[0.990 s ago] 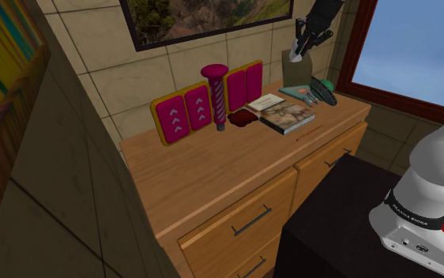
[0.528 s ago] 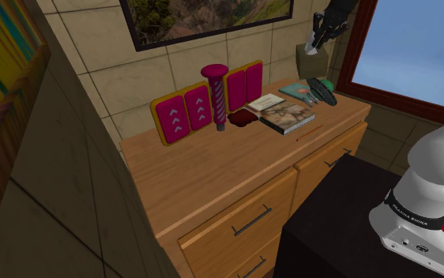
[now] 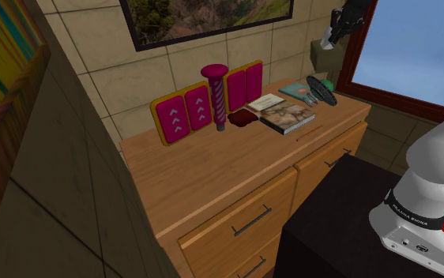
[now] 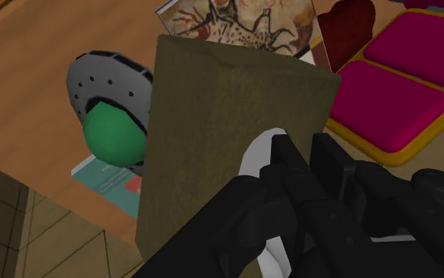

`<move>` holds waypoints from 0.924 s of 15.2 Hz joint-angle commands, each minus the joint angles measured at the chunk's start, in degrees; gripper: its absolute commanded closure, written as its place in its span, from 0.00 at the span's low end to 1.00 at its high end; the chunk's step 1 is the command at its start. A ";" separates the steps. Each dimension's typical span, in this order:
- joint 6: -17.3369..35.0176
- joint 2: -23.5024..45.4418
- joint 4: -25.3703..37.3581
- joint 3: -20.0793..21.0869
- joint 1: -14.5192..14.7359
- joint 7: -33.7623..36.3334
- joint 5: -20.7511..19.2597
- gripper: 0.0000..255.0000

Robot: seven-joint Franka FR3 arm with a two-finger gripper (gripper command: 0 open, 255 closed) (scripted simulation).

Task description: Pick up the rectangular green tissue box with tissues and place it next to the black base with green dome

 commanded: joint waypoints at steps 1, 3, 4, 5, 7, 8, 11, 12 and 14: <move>-1.33 2.94 3.17 -2.28 -0.54 -3.00 0.88 1.00; -2.87 6.10 6.62 -4.50 -1.21 -5.92 2.07 1.00; -3.71 7.80 8.48 -5.58 -1.60 -7.39 2.79 1.00; -4.62 9.58 10.42 -6.66 -2.03 -8.87 3.59 1.00; -6.61 13.40 14.60 -8.71 -3.11 -11.82 5.46 1.00; -7.72 15.45 16.85 -9.65 -3.81 -13.28 6.53 1.00; -11.49 22.11 24.31 -12.14 -6.56 -17.49 10.22 1.00; -12.90 24.51 27.07 -12.76 -7.80 -18.78 11.59 1.00; -15.95 29.54 33.11 -13.69 -10.75 -21.09 14.48 1.00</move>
